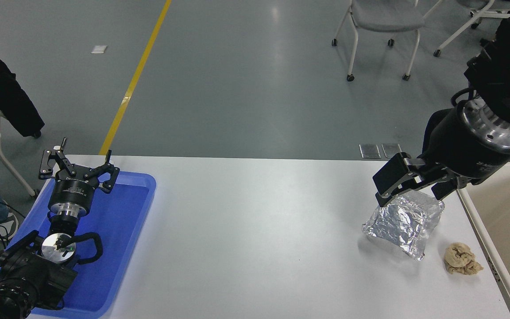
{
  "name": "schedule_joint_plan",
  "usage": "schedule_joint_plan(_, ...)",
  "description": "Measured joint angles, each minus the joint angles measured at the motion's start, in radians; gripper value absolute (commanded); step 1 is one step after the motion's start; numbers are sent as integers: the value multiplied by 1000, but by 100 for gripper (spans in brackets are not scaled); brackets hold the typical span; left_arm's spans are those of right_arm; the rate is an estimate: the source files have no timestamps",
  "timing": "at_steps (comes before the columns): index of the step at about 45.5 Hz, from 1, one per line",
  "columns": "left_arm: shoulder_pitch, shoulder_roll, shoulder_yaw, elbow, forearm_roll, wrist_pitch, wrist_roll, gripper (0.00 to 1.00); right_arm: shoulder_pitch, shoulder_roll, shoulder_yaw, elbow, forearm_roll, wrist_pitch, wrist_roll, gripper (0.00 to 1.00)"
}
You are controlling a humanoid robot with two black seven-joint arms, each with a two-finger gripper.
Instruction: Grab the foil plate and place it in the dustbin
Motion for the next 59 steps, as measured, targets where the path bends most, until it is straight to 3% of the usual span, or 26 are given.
schedule_joint_plan(59,-10,3,120,0,0,0,-11,100,-121,6,-13,-52,-31,-64,0,100)
